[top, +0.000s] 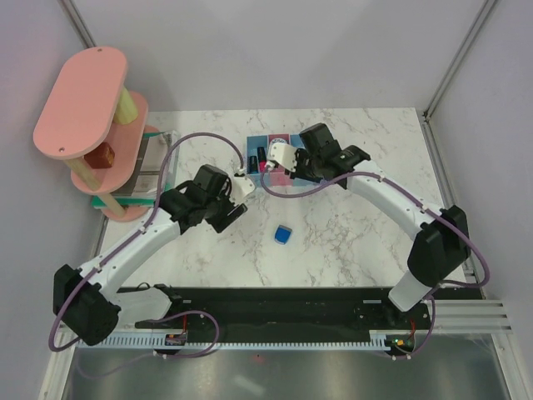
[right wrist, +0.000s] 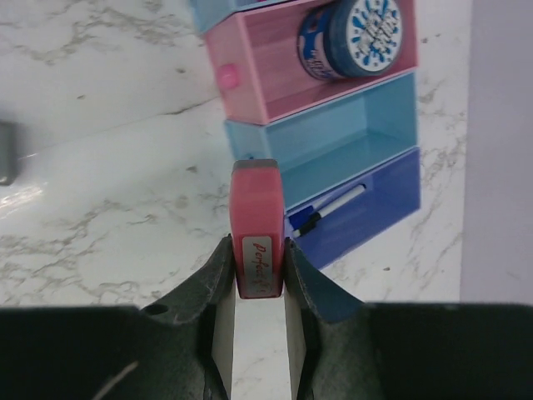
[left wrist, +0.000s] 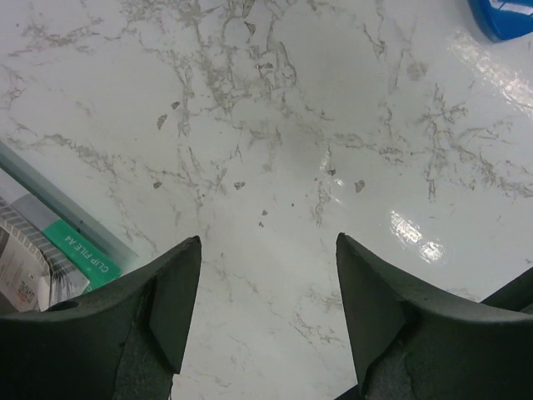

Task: Sort the stationery into containers
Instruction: Place the stationery in the storage box.

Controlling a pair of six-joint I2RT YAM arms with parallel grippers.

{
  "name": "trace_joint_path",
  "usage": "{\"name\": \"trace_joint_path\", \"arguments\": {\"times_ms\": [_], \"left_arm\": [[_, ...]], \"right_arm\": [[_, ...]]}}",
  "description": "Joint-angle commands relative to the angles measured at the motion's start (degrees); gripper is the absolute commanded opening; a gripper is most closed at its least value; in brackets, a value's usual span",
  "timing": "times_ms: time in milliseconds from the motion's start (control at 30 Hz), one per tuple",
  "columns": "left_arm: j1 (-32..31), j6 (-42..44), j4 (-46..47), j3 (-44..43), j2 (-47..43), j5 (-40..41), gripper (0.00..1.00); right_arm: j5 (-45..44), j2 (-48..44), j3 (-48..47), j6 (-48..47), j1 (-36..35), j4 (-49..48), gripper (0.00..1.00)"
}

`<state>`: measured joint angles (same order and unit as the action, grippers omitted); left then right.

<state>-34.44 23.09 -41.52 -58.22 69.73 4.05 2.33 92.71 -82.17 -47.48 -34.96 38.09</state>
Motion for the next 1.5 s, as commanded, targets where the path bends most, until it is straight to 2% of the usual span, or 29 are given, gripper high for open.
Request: {"name": "trace_joint_path", "arguments": {"times_ms": [0, 267, 400, 700, 1100, 1233, 1333, 1367, 1467], "left_arm": [[0.5, 3.7, -2.7, 1.6, -5.4, 1.6, 0.73], [0.5, 4.4, -4.0, -4.7, -4.4, -0.6, 0.75], [0.5, 3.5, -4.4, -8.2, -2.3, -1.5, 0.75], [0.5, 3.5, -4.1, -10.3, 0.7, -1.9, 0.75], [0.4, 4.6, -4.0, -15.0, 4.4, -3.8, 0.75], [0.4, 4.2, -3.9, -17.3, 6.5, -6.0, 0.75], [0.4, 3.5, -3.7, -18.2, 7.6, -7.4, 0.75], [0.3, 3.4, -3.3, -18.3, 7.9, -8.0, 0.75], [0.4, 2.4, -1.5, -17.6, 8.5, -9.1, 0.75]], "right_arm": [[-6.0, 7.7, -6.4, 1.0, 2.1, -7.2, 0.11], [-2.8, 26.0, -27.3, 2.3, 8.9, -7.6, 0.10], [-2.5, 33.9, -33.1, 2.3, 10.1, -7.6, 0.10], [0.7, 38.3, -34.3, 2.3, 11.2, -8.1, 0.10], [0.7, 42.5, -32.5, 2.5, 11.2, -8.6, 0.15], [0.3, 42.4, -32.5, 2.9, 11.3, -8.6, 0.24], [-0.2, 41.2, -32.2, 3.4, 11.3, -8.6, 0.39], [-0.2, 40.6, -31.9, 3.5, 11.5, -8.7, 0.47], [-0.3, 38.3, -31.4, 4.3, 11.8, -8.8, 0.59]]}}
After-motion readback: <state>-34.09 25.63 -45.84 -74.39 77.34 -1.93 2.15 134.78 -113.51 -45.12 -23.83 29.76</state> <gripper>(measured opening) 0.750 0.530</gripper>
